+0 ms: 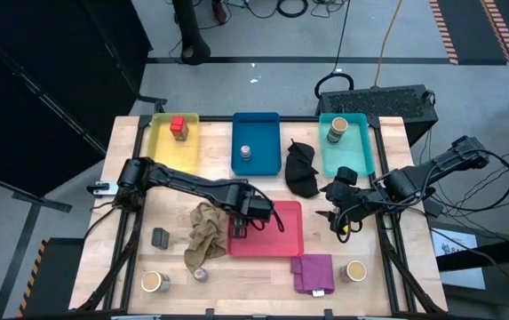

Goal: Sort spices by type
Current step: Put the top black seasoning can into the red bin, then put the right golden seasoning bottle into the light blue bin

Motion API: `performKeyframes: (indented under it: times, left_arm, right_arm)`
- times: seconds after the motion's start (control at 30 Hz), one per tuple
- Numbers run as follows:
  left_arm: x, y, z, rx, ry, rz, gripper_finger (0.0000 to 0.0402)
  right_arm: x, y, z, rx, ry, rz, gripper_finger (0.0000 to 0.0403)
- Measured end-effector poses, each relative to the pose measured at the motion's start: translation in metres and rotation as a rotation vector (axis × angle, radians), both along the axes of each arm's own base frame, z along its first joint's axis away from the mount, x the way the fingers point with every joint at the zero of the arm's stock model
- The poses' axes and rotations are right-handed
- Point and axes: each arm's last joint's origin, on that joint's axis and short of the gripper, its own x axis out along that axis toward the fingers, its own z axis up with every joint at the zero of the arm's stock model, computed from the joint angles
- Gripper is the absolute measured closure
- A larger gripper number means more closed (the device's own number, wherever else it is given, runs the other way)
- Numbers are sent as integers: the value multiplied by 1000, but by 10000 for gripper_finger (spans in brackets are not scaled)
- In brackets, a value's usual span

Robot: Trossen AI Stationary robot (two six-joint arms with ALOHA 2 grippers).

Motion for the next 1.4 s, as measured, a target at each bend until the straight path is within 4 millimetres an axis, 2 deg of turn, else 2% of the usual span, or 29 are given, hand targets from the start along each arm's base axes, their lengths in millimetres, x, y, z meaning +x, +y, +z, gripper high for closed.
performKeyframes:
  times: [0.2, 0.33, 0.5, 0.6, 0.73, 0.87, 1.0, 1.13, 1.27, 1.4]
  left_arm:
    - [0, 4, 22, 139, -7, -35, 213]
    - [0, 3, 31, 151, -35, -55, 212]
    - [-9, -10, 52, 284, -131, -57, 212]
    - [-22, -27, 73, 384, -236, -53, 212]
    - [-52, -53, 106, 428, -394, -40, 212]
    - [-85, -76, 124, 458, -526, -51, 212]
    - [-116, -91, 122, 464, -629, -83, 212]
    - [-136, -93, 106, 413, -714, -101, 212]
    - [-144, -87, 85, 338, -773, -165, 212]
    - [-143, -78, 70, 264, -847, -265, 212]
  right_arm:
    - [0, -1, 0, -14, -7, -12, 93]
    - [0, -1, 0, -19, -10, -17, 93]
    - [0, -3, 1, -51, -31, -75, 93]
    - [-1, -4, 0, -55, -36, -131, 93]
    - [-2, -5, 0, -50, -36, -142, 93]
    - [0, -4, -1, -57, -37, -152, 93]
    - [4, -3, -4, -70, -40, -172, 93]
    - [10, -3, -4, -75, -67, -187, 93]
    - [15, -5, -1, -54, -114, -207, 93]
    - [20, -7, 1, -36, -149, -209, 93]
